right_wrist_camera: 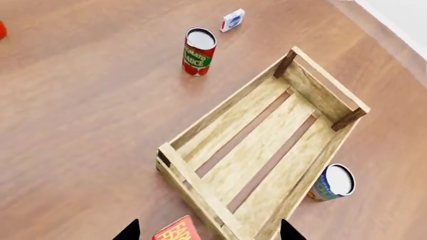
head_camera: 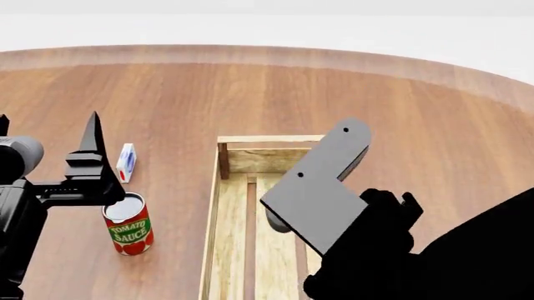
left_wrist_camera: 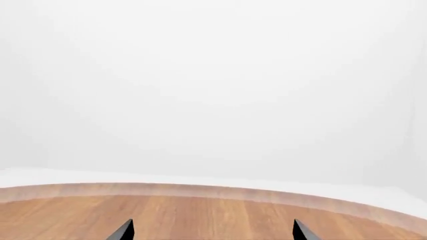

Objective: Pick up the butter and put it in the tray.

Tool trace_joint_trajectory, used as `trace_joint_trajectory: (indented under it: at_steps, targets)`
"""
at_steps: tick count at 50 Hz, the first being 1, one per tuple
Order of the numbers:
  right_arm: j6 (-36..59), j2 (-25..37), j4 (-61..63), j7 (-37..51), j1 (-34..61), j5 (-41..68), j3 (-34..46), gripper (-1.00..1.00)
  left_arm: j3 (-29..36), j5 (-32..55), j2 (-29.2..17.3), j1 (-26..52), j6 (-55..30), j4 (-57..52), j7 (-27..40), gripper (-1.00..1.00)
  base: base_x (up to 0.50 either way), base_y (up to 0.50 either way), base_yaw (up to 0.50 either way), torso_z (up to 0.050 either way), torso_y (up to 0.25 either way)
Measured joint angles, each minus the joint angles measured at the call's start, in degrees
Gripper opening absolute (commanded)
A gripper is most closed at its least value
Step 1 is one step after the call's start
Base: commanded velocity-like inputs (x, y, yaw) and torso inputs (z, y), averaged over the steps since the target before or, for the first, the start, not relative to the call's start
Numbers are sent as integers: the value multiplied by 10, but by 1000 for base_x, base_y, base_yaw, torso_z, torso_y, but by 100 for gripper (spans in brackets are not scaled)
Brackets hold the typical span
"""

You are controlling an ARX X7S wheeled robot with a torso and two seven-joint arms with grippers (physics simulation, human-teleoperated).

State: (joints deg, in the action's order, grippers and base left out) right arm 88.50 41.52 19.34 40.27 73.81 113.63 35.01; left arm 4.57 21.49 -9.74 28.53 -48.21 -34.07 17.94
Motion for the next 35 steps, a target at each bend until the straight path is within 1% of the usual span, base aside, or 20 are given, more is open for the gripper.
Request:
trace_joint_trajectory:
  at_steps: [9,20,35]
  targets:
    - [-8,26,-6,-10,37,34,66,100,2,2,-3,0,3,3,2,100,0,0,0,0,0]
    - [-16,49,-12,-7,60,62,124,100,4,5,-6,0,7,6,5,100,0,0,0,0,0]
    - [-7,67,-28,2,82,65,203,100,10,7,-9,-4,15,11,8,100,0,0,0,0,0]
